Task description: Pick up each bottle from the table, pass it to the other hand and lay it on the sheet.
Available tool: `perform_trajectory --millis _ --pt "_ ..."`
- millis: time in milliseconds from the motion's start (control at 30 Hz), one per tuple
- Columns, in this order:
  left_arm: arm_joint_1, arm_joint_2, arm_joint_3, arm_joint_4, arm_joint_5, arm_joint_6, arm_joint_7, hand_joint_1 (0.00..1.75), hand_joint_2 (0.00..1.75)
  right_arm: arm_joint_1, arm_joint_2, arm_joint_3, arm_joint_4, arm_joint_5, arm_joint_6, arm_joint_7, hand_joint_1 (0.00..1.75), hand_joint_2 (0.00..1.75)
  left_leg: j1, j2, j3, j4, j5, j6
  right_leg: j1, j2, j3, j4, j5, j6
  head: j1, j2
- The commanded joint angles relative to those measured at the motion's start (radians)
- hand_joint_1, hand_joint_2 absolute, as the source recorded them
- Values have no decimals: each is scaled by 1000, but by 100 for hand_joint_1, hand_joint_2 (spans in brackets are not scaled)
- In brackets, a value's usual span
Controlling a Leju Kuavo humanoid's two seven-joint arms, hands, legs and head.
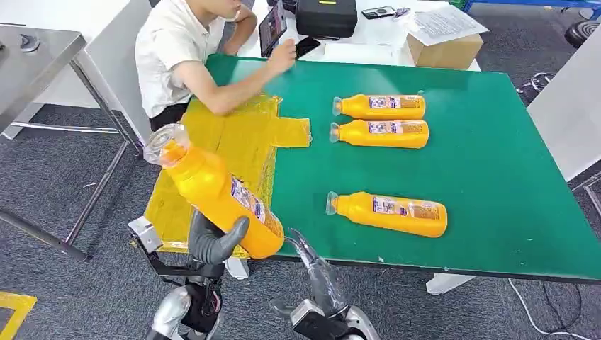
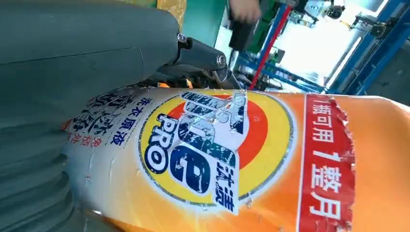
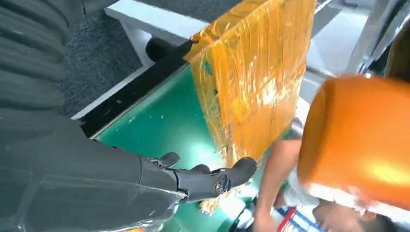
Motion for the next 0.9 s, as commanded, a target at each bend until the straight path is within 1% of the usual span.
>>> perform_trajectory --millis 33,67,100,133,167,200,233,267,333,367,400,433,467,500,567,633,767,833,867,900 --pt "-219 76 -26 401 -855 545 -4 175 175 14 -30 -27 -79 14 -178 0 0 175 0 -3 4 -2 0 -2 0 -2 5 -2 -1 -2 0 0" --pt "-227 80 -20 412 -882 550 0 175 175 12 -26 -32 -90 19 -185 0 0 175 0 -3 3 -2 1 -1 0 -2 4 -1 0 -1 0 0" --pt "-238 84 -10 429 -926 541 31 175 175 15 -22 -37 -118 27 -254 0 0 175 1 -2 5 -2 0 -2 1 0 5 -1 0 -2 0 0" --pt "-248 91 0 443 -954 526 69 175 175 47 17 -125 -200 84 -275 0 0 175 0 -1 3 -1 0 -1 0 0 3 0 0 -1 0 0" --pt "-268 105 1 471 -1022 525 113 175 175 70 59 -195 -250 117 -275 0 0 175 1 -1 5 -1 -1 -2 1 1 6 -1 -1 -2 0 0" --pt "-305 122 -2 526 -1157 565 169 175 175 86 102 -255 -319 93 -275 0 0 175 1 -1 3 0 0 -2 1 0 3 1 -1 -2 0 0" --pt "-327 128 -3 564 -1238 579 206 175 175 94 124 -285 -351 91 -275 0 0 175 1 -1 3 1 0 -3 1 1 3 2 -1 -3 0 0" --pt "-384 142 -10 651 -1481 586 317 175 175 94 149 -302 -393 64 -275 0 0 175 1 1 1 0 0 -3 0 1 1 2 0 -3 0 0" --pt "-469 144 -18 770 -1568 535 374 175 175 86 153 -295 -402 35 -275 0 0 175 1 -1 3 0 1 -3 1 -1 2 2 -1 -3 0 0" --pt "-481 145 -18 788 -1575 526 378 175 175 85 153 -295 -400 36 -275 0 0 175 2 -2 4 0 1 -4 1 -1 4 2 -1 -4 0 0" --pt "-526 144 -23 844 -1599 495 397 175 175 80 145 -281 -397 24 -275 0 0 175 2 -4 2 0 2 -4 1 -3 3 1 -1 -3 0 0" --pt "-547 140 -15 872 -1601 490 403 175 175 78 143 -279 -398 17 -275 0 0 175 2 -4 2 0 3 -3 2 -3 3 0 0 -2 0 0" --pt "-592 131 8 928 -1581 448 397 175 175 69 132 -265 -381 -10 -275 0 0 175 3 -2 3 0 2 -4 2 -1 5 0 0 -3 0 0" --pt "-614 129 29 954 -1556 415 390 175 175 65 131 -264 -381 -20 -275 0 0 175 3 0 2 0 3 -3 2 0 3 1 0 -2 0 0" --pt "-649 134 46 990 -1540 376 384 175 175 60 124 -256 -375 -51 -275 0 0 175 3 0 2 0 3 -3 2 0 2 1 2 -5 0 0" --pt "-669 127 92 1019 -1478 297 368 175 175 59 121 -255 -370 -69 -275 0 0 175 3 1 2 0 3 -3 2 0 3 1 2 -5 0 0" --pt "-669 127 92 1019 -1478 297 368 175 175 59 121 -255 -370 -69 -275 0 0 175 3 2 4 0 2 -4 2 2 4 1 1 -6 0 0" --pt "-686 119 177 1057 -1353 134 347 175 175 51 106 -237 -357 -94 -275 0 0 175 2 1 2 0 3 -3 2 0 2 1 2 -5 0 0" --pt "-700 134 168 1081 -1360 103 358 173 175 40 97 -221 -343 -117 -275 0 0 175 3 2 4 0 2 -3 2 1 4 1 1 -6 0 0" --pt "-705 142 160 1093 -1377 128 380 164 175 35 95 -215 -337 -121 -275 0 0 175 2 3 2 0 2 -3 2 2 2 1 2 -5 0 0"
